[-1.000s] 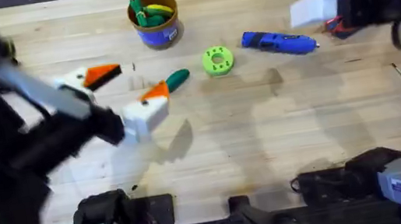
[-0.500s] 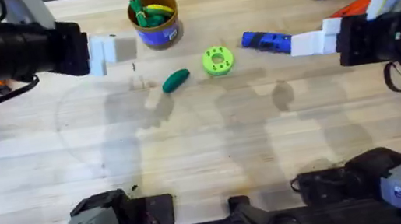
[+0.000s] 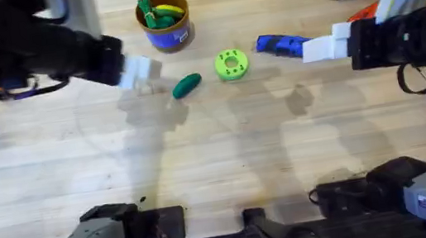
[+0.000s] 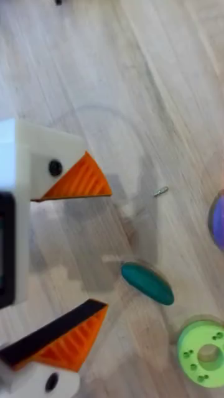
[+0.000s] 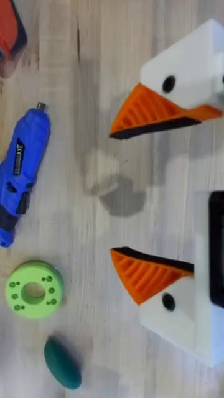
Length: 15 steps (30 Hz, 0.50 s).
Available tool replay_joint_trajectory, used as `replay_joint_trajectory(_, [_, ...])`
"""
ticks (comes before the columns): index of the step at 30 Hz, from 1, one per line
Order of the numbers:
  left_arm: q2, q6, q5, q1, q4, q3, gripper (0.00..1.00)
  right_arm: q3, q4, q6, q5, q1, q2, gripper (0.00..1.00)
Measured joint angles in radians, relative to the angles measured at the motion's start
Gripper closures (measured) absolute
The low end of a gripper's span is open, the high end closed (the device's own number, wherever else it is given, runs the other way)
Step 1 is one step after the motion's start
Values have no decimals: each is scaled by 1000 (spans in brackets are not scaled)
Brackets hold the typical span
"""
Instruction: Pick up the gripper from the table and insert it into the empty holder that is missing its gripper. Then pick up a screw, insert it into the mounting hole, and use the screwdriver to tighten it. Finally, clean up the table by picking up the vegetable and placing it into the bucket.
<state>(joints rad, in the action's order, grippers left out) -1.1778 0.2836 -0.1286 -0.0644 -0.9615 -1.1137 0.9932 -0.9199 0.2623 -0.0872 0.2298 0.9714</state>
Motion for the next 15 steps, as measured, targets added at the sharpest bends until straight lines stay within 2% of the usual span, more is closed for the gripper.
replay_joint_trajectory(4, [-3,21,96,-119,0,-2,15,0,0,0,3,0,20,27])
replay_joint_trajectory(7, [-32,39,147,-176,-7,-11,15,0,0,0,3,0,35,26])
replay_joint_trajectory(15, [-282,55,195,-267,-44,-113,16,-2,0,0,3,0,50,25])
